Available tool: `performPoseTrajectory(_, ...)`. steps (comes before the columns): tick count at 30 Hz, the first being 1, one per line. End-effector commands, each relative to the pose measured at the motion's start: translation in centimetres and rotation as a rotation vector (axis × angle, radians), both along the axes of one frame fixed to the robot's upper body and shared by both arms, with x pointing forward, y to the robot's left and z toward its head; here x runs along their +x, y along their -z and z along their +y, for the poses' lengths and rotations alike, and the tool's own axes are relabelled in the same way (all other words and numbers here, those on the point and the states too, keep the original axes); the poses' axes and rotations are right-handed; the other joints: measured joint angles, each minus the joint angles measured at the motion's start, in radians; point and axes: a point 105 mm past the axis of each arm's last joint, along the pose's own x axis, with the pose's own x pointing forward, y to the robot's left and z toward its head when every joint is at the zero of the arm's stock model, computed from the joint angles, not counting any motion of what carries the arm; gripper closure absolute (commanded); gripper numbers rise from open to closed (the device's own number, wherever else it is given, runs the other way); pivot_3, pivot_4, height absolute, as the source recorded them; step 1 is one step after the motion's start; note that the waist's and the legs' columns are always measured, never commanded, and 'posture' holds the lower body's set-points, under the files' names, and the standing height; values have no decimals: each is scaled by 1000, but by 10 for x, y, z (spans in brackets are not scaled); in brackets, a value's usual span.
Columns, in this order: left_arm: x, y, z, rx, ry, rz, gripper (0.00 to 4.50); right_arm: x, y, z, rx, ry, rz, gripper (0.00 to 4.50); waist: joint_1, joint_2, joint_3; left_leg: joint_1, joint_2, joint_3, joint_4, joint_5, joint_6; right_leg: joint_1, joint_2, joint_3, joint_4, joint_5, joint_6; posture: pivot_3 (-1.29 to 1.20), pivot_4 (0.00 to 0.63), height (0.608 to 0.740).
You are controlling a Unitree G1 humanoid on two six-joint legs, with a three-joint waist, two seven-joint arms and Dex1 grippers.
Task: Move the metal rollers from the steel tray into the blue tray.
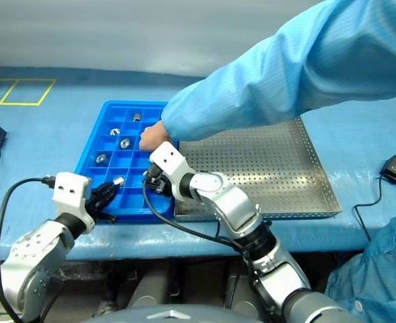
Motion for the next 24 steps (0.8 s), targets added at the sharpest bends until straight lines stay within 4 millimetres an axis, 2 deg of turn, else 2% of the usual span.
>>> performPoseTrajectory(1,-2,-14,-10,-7,15,-69,3788,6,-18,12,42,-26,-67,2609,9,0,0,0,0,0,0,0,0,0,0,0,0,0,0,307,150,740)
performPoseTrajectory(9,-8,-10,-20,-44,14,-70,3788,36,-17,28,51,17,-90,2609,46,0,0,-2,0,-1,0,0,-1,0,1,-2,0,-1,-1,360,150,740)
performPoseTrajectory(18,-8,-10,-25,-52,23,-73,3788,69,-12,25,55,122,-122,2609,72,1,0,-2,1,-3,-1,-1,-2,-1,1,-5,-1,-2,-2,366,150,740)
performPoseTrajectory(24,-6,-8,-27,-46,32,-68,3788,78,-5,23,49,156,-90,2609,74,1,0,-3,0,-3,-1,-1,-4,1,3,-7,0,-3,-5,359,150,740)
